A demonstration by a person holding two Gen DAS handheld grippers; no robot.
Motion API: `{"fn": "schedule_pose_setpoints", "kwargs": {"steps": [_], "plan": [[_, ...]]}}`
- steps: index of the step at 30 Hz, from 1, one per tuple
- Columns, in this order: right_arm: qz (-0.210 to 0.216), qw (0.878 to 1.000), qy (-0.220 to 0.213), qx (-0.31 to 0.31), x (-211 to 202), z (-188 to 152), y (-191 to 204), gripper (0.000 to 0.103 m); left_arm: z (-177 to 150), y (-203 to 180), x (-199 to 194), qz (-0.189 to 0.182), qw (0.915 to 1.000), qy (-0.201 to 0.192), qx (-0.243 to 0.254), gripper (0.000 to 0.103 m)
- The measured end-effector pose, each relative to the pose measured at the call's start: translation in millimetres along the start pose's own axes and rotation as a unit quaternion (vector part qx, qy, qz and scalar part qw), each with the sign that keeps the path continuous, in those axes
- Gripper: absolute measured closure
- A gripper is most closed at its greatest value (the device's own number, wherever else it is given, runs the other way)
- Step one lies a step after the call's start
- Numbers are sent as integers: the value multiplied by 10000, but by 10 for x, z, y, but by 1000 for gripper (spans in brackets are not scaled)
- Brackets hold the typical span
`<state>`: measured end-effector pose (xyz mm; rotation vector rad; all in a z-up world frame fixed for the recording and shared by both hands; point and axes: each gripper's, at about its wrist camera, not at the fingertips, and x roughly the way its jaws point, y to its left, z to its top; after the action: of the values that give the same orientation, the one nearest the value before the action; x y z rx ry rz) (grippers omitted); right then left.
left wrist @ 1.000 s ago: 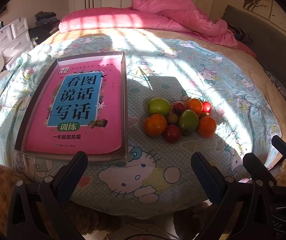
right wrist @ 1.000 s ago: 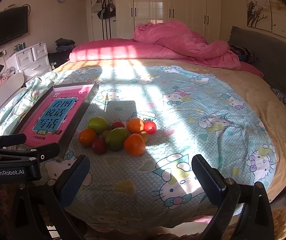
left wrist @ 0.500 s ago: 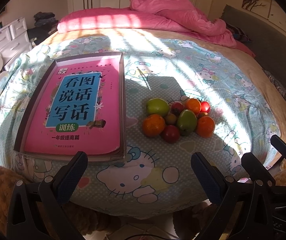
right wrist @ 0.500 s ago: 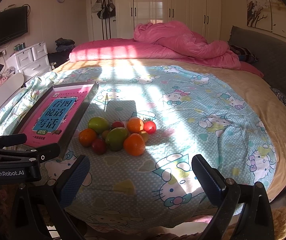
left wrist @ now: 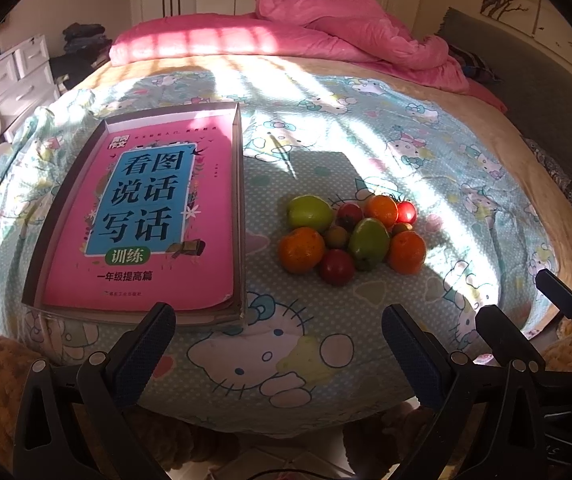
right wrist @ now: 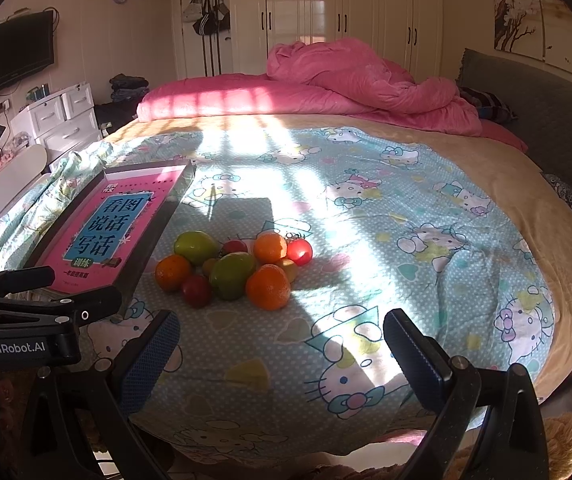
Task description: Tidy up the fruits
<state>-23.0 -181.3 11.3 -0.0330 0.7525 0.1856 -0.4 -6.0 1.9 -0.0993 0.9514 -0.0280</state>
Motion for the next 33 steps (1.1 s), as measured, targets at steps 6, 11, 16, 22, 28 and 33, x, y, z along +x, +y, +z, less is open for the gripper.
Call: {"fn": "schedule_pose_setpoints", "kwargs": {"steps": [6, 11, 16, 22, 28, 33], "plan": [[5, 10000, 53, 4, 53, 2, 0, 0, 11, 0, 28, -10, 10000, 11, -7, 0], [13, 10000, 79, 16, 78, 13, -2, 0, 26, 2, 66, -7, 10000, 14, 10, 0], [23, 9999, 122, 23, 111, 7, -6, 0, 38, 18, 115, -21, 10000, 50, 26, 0], [43, 9998, 204, 41, 190, 16, -8, 0, 71, 28, 163, -71, 9999, 68, 32, 0], [46, 9998, 206, 19, 253, 37, -15, 0, 118, 56, 237, -60, 9999, 92, 65, 0], [56, 9998, 204, 32, 311, 64, -31, 0, 152, 79, 296, -36, 9999, 128, 49, 0]]}}
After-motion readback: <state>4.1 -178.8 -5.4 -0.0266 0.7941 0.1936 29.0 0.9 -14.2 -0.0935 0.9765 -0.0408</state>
